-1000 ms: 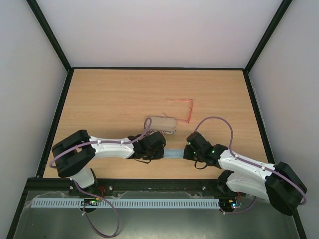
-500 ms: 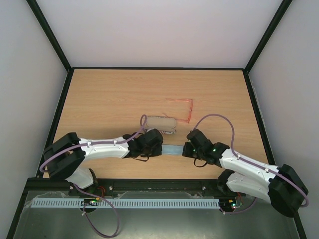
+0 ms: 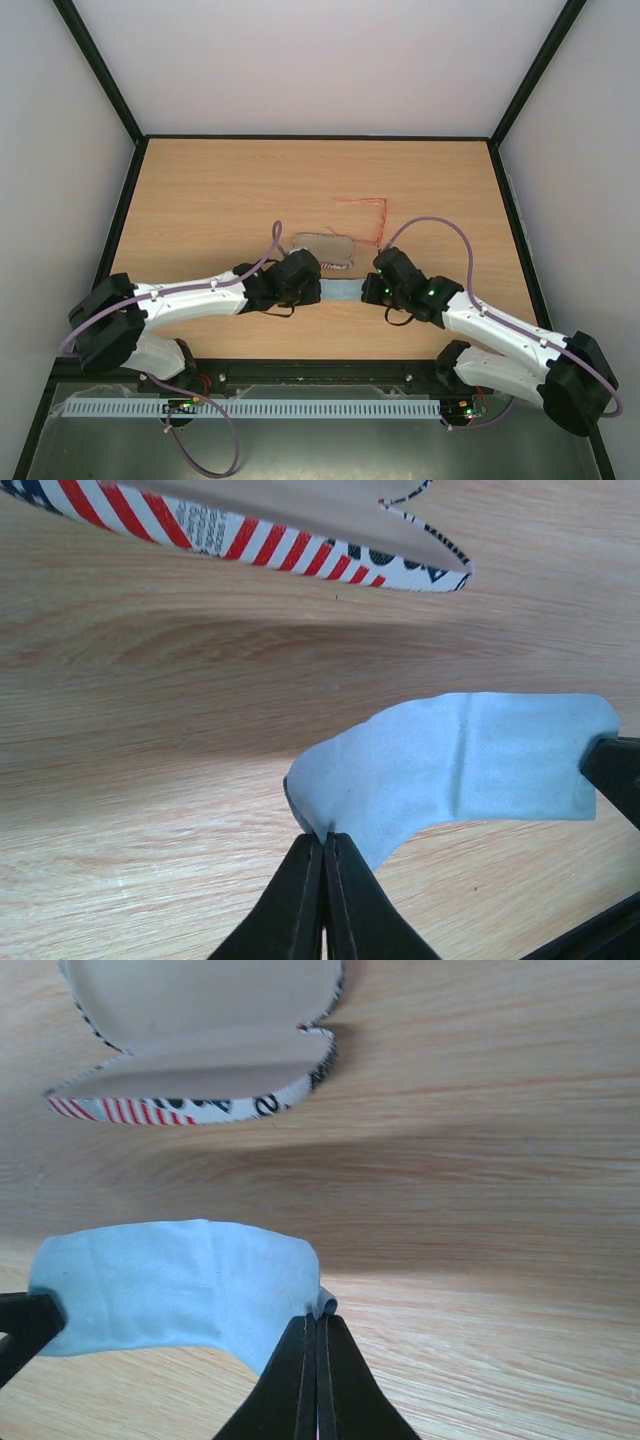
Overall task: Organize the sunglasses
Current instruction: Pick up the glasses cleaning cloth from the center of the board, then place the glasses cleaning cloth in the sunglasses case.
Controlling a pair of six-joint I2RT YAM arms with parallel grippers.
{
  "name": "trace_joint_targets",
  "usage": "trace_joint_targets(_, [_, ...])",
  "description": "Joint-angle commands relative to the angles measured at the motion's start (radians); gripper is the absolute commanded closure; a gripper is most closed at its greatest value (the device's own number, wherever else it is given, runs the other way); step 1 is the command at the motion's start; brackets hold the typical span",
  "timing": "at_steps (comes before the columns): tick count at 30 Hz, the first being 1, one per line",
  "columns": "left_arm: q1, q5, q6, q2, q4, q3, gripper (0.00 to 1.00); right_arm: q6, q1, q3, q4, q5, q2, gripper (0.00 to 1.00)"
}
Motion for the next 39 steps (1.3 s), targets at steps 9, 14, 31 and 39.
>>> trace_joint_targets(9, [0.077, -0.035, 0.06, -0.071, -0.087, 0.063, 0.98, -0.054, 0.005, 0.172, -0.053, 0.053, 0.091, 0.99])
trace_joint_targets(14, [0.131, -0.037, 0.097, -0.082, -0.092, 0.075, 0.98, -0.076, 0.005, 0.237, -0.039, 0.064, 0.162, 0.99])
trace_joint_targets(31, [0.281, -0.012, 0.244, 0.028, 0.028, 0.093, 0.98, -0.178, -0.073, 0.446, -0.004, 0.053, 0.422, 0.99])
trace_joint_targets(39, [0.329, -0.002, 0.29, 0.104, 0.115, 0.096, 0.98, -0.218, -0.116, 0.471, 0.033, 0.023, 0.518, 0.99])
